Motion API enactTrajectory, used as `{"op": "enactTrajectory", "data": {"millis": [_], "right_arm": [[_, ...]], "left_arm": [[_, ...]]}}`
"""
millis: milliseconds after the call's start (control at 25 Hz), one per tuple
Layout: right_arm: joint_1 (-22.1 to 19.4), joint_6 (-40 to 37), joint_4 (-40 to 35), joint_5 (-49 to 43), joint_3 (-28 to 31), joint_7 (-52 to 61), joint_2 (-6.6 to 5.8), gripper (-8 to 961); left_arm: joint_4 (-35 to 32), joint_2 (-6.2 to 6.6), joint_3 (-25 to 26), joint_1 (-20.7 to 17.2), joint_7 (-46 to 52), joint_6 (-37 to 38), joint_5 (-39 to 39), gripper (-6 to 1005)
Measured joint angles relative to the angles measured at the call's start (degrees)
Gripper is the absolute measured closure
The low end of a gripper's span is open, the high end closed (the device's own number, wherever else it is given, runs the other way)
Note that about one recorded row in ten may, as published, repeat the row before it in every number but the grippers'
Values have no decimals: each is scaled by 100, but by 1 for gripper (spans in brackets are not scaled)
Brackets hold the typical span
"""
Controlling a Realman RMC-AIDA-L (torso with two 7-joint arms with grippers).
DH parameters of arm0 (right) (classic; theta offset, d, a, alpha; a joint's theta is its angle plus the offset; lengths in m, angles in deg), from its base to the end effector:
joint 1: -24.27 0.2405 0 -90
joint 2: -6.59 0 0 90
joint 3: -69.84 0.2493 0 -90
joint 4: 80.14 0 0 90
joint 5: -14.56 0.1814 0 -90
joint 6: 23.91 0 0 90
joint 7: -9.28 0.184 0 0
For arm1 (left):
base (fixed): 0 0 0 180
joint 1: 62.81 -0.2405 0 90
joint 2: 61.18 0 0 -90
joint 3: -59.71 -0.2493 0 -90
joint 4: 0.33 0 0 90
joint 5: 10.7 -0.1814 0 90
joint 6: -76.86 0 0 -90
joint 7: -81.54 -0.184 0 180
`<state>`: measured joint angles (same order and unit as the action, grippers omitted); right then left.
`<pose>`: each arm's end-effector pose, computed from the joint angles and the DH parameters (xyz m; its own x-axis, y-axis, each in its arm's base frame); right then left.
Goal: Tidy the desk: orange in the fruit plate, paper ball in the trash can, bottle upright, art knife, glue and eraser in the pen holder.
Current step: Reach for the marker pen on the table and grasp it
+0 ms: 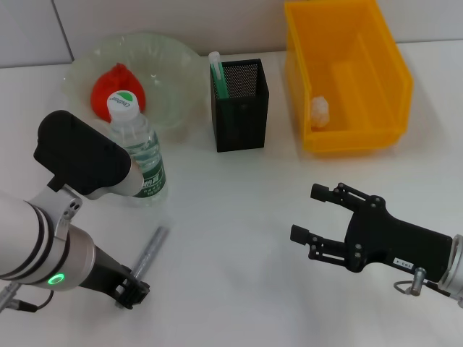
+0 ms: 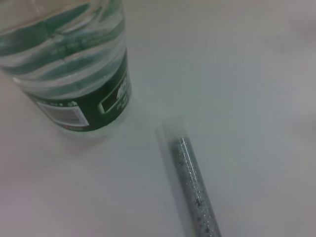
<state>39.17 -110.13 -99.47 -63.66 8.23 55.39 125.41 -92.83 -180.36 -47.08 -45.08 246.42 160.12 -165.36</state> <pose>0.2591 0.2479 -0.0588 0.7006 -0.1688 -0.6933 -0.4830 -0.8273 -0.2867 -0.2199 0.2577 -0.0755 0.6831 0.6781 -0.2711 0.5094 -0.7085 -0.4885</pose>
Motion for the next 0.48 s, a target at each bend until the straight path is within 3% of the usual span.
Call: {"op": "enactTrajectory", "data": {"millis": [480], "right_arm": [[4,22,-1,0,0,0,0,128]], "left_arm": [[-21,0,22,-6,0,-17,-2,626]]}}
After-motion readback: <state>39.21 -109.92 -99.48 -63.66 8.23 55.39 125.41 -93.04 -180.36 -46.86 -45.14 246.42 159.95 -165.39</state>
